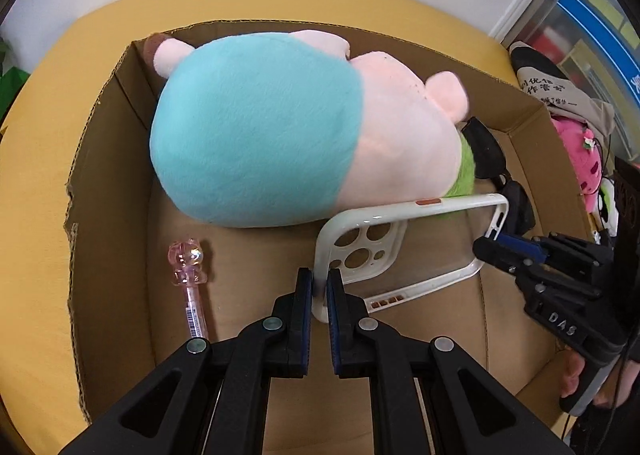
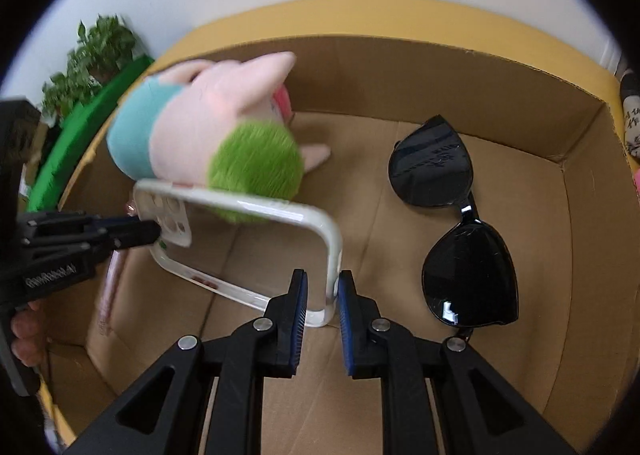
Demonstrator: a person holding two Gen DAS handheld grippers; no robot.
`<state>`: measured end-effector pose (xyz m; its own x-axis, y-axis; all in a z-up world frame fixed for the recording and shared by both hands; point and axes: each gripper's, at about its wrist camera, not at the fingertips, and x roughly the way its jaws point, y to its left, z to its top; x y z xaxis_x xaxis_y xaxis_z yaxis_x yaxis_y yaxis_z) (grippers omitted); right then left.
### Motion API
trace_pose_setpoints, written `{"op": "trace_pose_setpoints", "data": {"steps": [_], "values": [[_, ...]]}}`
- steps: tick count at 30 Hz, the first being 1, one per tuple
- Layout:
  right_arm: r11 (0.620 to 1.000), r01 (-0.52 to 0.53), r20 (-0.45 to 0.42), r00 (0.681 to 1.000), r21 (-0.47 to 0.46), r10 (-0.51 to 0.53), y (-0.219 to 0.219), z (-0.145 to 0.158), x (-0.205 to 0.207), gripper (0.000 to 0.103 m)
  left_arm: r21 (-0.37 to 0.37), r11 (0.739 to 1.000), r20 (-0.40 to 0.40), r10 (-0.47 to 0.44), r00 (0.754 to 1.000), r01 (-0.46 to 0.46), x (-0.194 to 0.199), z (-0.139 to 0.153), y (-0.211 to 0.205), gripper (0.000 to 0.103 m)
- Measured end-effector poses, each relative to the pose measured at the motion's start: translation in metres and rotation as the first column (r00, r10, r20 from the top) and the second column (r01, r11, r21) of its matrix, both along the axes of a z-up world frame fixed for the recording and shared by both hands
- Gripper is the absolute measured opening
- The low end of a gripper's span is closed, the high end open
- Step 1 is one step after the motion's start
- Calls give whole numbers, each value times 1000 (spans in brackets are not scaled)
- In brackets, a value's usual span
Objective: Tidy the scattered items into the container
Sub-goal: 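Open the left gripper to release the phone case in the box, then lower the right gripper to the white earbuds case and close on it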
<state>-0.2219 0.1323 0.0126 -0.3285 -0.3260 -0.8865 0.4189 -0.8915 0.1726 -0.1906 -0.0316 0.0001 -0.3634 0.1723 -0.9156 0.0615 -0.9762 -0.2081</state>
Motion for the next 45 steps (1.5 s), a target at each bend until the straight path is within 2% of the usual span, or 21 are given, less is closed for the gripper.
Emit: {"op": "trace_pose_setpoints", "data": {"steps": [6, 11, 14, 15, 17, 19, 22, 26, 28, 30, 33, 36, 39, 41, 45], "values": [[1000, -14, 23, 1000, 21, 14, -2, -3, 10, 14, -15, 1000, 25, -5, 1000, 5, 13, -2, -1, 6], [999, -29, 56, 998, 34, 27, -7, -8, 17, 14, -45, 999, 76, 14, 997, -10, 16, -14, -6, 6], [998, -52, 91, 995, 32, 49, -10, -15, 19, 20, -36, 999, 88, 30, 996, -27, 17, -19, -11, 7], [998, -51, 93, 995, 21, 49, -9, -14, 20, 24, -40, 999, 84, 34, 996, -31, 19, -18, -11, 10], [999, -38, 81, 996, 6, 37, -5, -8, 24, 46, -59, 998, 67, 40, 997, -36, 24, -12, -11, 22], [999, -36, 39, 999, -1, 36, -1, 6, 32, 53, -59, 997, 9, 48, 999, -47, 37, 2, -13, 46], [999, -48, -48, 998, 2, 48, 7, 35, 54, 56, -69, 996, -108, 44, 993, -52, 66, 34, -14, 62], [994, -88, -182, 980, -64, 75, 21, 78, 108, 72, -83, 997, -250, -23, 968, 2, 122, 73, -7, 74], [987, -122, -238, 967, -104, 95, 27, 92, 139, 77, -68, 997, -295, -52, 954, 33, 151, 84, -11, 79], [973, -176, -284, 950, -146, 130, 31, 97, 175, 78, -48, 998, -318, -60, 946, 47, 176, 87, -10, 82], [955, -232, -274, 946, -188, 176, 22, 82, 218, 78, -7, 998, -314, -62, 947, 62, 198, 80, -4, 82], [941, -277, -205, 950, -193, 237, 6, 38, 251, 78, 16, 996, -268, -77, 960, 84, 211, 57, 14, 82], [940, -292, -142, 953, -176, 269, -14, 3, 269, 78, -10, 992, -266, -120, 956, 122, 228, 45, 28, 84], [937, -303, -130, 950, -174, 283, -23, -9, 275, 78, 39, 988, -233, -135, 963, 148, 235, 39, 34, 84], [935, -320, -147, 943, -151, 299, -33, -15, 279, 78, 43, 977, -199, -199, 960, 211, 240, 26, 55, 83]]}}
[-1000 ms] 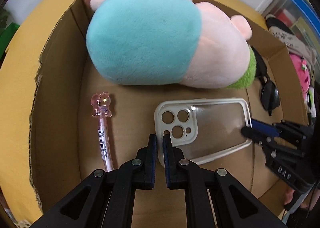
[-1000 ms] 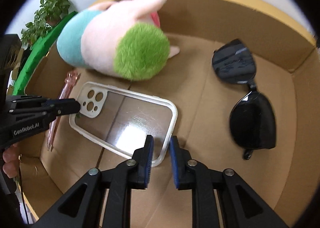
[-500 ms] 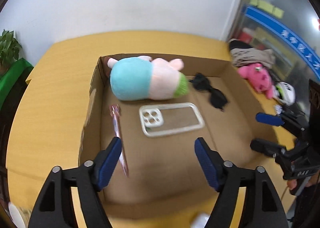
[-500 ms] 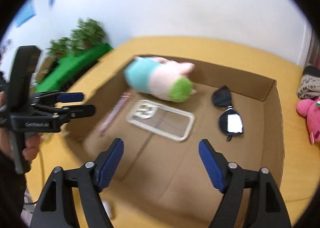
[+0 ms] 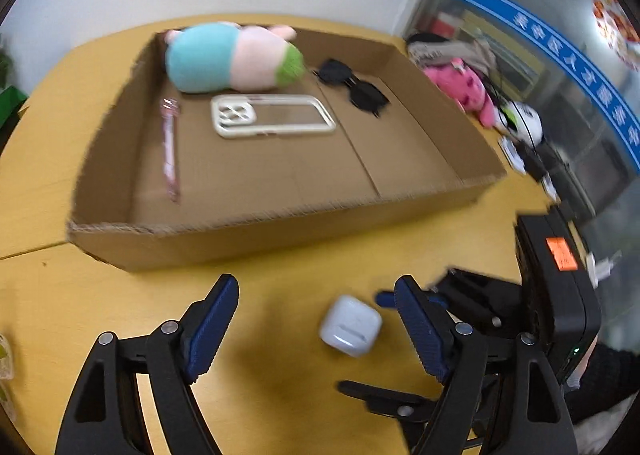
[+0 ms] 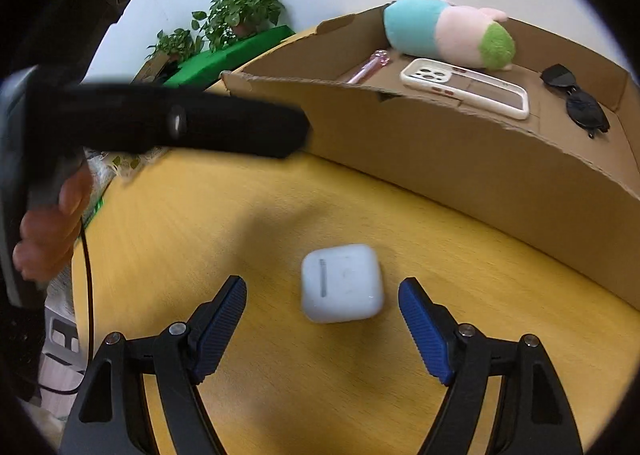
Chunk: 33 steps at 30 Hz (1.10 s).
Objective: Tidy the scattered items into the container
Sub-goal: 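Lower the right gripper to the white earbuds case and close on it, then lift the earbuds case with the right gripper and carry it over the box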
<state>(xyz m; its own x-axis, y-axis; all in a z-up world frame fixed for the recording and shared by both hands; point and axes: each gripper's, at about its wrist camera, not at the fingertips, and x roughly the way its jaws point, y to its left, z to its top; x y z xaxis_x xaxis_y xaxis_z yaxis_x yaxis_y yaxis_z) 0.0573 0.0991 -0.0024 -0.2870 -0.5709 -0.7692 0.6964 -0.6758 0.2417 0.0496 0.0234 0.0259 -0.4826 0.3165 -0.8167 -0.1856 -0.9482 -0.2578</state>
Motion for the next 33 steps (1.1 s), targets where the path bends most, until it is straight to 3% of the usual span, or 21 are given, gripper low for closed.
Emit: {"op": "trace_pose_setpoints", "data": {"steps": [3, 7, 9, 12, 18, 23, 26, 33], "values": [[1000, -2, 6, 1000, 4, 2, -2, -6, 3, 78, -4, 999, 57, -53, 997, 53, -1, -18, 12, 82], [999, -7, -54, 999, 39, 9, -6, -12, 15, 78, -41, 993, 126, -102, 987, 108, 1, -41, 28, 55], [999, -4, -70, 998, 49, 7, -8, -12, 23, 78, -58, 988, 155, -132, 979, 143, 4, -51, 36, 49], [997, 6, -102, 995, 73, 1, -7, -13, 31, 68, -112, 978, 139, -158, 978, 175, 12, -51, 47, 48], [996, 30, -133, 991, 88, -18, 0, -14, 32, 50, -81, 984, 147, -143, 979, 156, 13, -47, 42, 48], [995, 32, -145, 989, 90, -19, 1, -13, 36, 48, -85, 984, 146, -142, 979, 155, 16, -46, 44, 48], [996, 45, -144, 989, 82, -33, 2, -12, 35, 42, -93, 984, 126, -140, 982, 152, 18, -40, 45, 47], [997, 65, -208, 977, 34, -56, 10, 15, 36, 42, -125, 980, 46, -149, 988, 154, 17, -3, 53, 47]]}}
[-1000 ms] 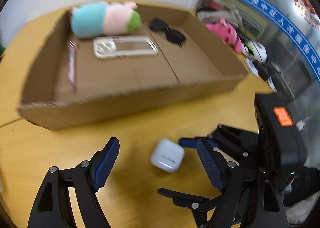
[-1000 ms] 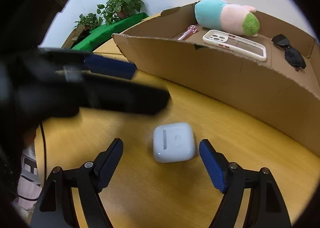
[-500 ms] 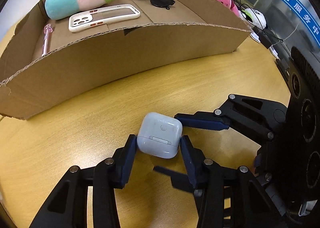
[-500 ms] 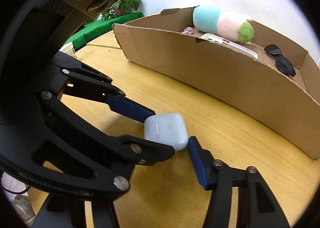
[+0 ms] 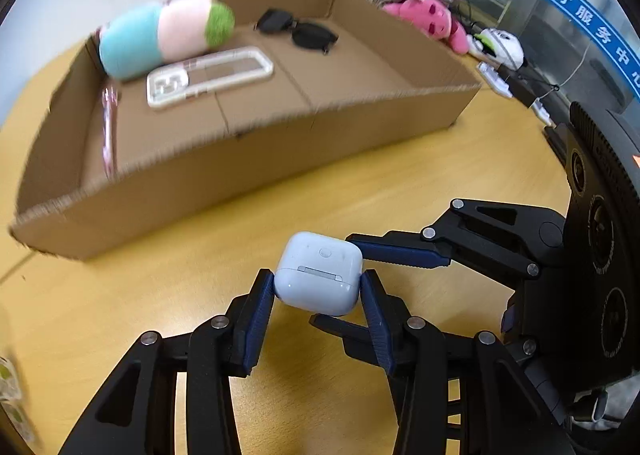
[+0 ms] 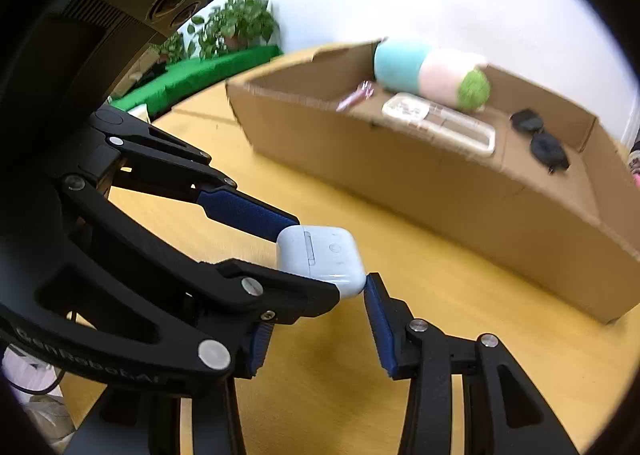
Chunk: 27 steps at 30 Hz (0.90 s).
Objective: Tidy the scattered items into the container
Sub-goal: 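Lift the earbuds case with the right gripper and carry it over the box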
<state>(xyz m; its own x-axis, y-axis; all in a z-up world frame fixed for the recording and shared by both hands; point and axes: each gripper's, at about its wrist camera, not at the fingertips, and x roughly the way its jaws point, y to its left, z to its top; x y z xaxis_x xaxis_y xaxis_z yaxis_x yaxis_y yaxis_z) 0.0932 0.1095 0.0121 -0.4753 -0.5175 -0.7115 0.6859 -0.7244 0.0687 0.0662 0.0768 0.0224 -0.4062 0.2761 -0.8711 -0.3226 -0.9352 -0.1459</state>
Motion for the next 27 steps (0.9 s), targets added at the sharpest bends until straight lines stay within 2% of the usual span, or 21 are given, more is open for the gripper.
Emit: {"op": "trace_pose_setpoints", "data": {"steps": [8, 14, 18, 23, 27], "values": [[998, 50, -116, 992, -40, -54, 22, 48, -17, 42, -38, 997, -114, -70, 991, 66, -31, 59, 26, 47], [993, 111, -195, 974, -47, -118, 46, 92, -59, 42, -84, 985, -189, -165, 968, 151, -81, 105, 51, 47], [988, 143, -201, 968, -56, -151, 63, 114, -95, 40, -109, 975, -228, -212, 950, 191, -118, 129, 67, 47], [984, 176, -178, 968, -35, -179, 77, 122, -137, 36, -106, 968, -221, -245, 944, 227, -167, 136, 78, 47], [981, 189, -108, 976, -30, -192, 88, 108, -167, 33, -93, 965, -185, -260, 948, 246, -197, 122, 84, 47]]}}
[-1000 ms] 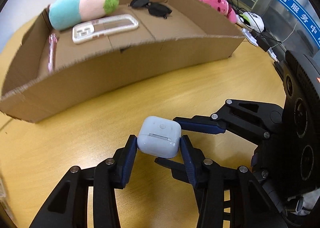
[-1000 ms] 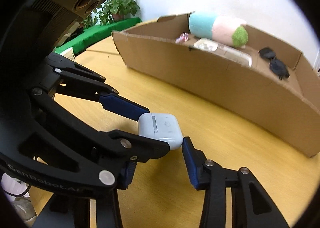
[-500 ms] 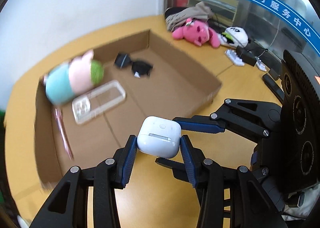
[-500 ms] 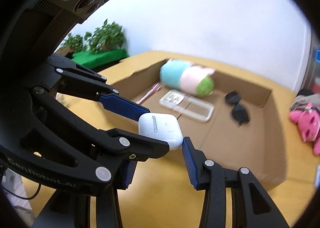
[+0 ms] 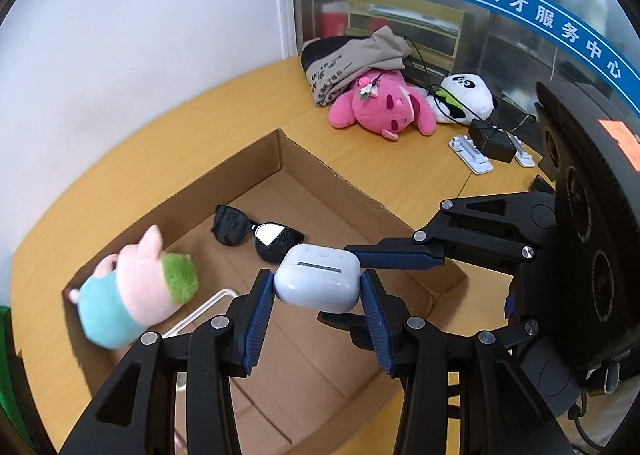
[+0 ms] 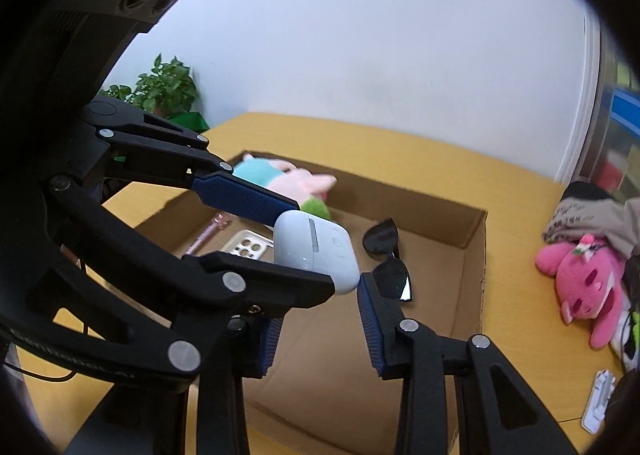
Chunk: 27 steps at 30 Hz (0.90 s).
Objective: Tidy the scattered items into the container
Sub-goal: 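Lift the earbuds case with the right gripper and carry it over the box, then open the right gripper to drop the earbuds case into the box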
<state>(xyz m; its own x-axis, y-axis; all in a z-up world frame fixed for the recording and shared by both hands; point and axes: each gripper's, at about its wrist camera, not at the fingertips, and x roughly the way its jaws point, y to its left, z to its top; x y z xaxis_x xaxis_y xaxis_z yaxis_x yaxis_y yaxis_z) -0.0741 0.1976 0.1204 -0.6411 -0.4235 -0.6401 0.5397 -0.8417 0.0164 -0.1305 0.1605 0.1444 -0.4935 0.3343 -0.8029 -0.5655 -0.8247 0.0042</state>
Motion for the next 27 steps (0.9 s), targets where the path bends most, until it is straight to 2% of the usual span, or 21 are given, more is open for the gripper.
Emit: {"op": "trace_pose_setpoints", "data": {"steps": [7, 14, 21, 27], "values": [[1000, 19, 125, 992, 22, -22, 8, -46, -29, 33, 41, 999, 120, -22, 993, 18, -34, -51, 5, 47], [997, 23, 249, 968, 78, -42, 7, -85, -53, 33, 83, 996, 223, -37, 974, 18, -54, -97, 6, 47], [991, -7, 336, 941, 131, -38, -4, -104, -61, 35, 104, 994, 289, -46, 956, 16, -60, -120, 0, 48], [987, -28, 395, 918, 157, -37, -6, -109, -60, 35, 93, 996, 336, -35, 941, 4, -63, -131, 1, 48]]}}
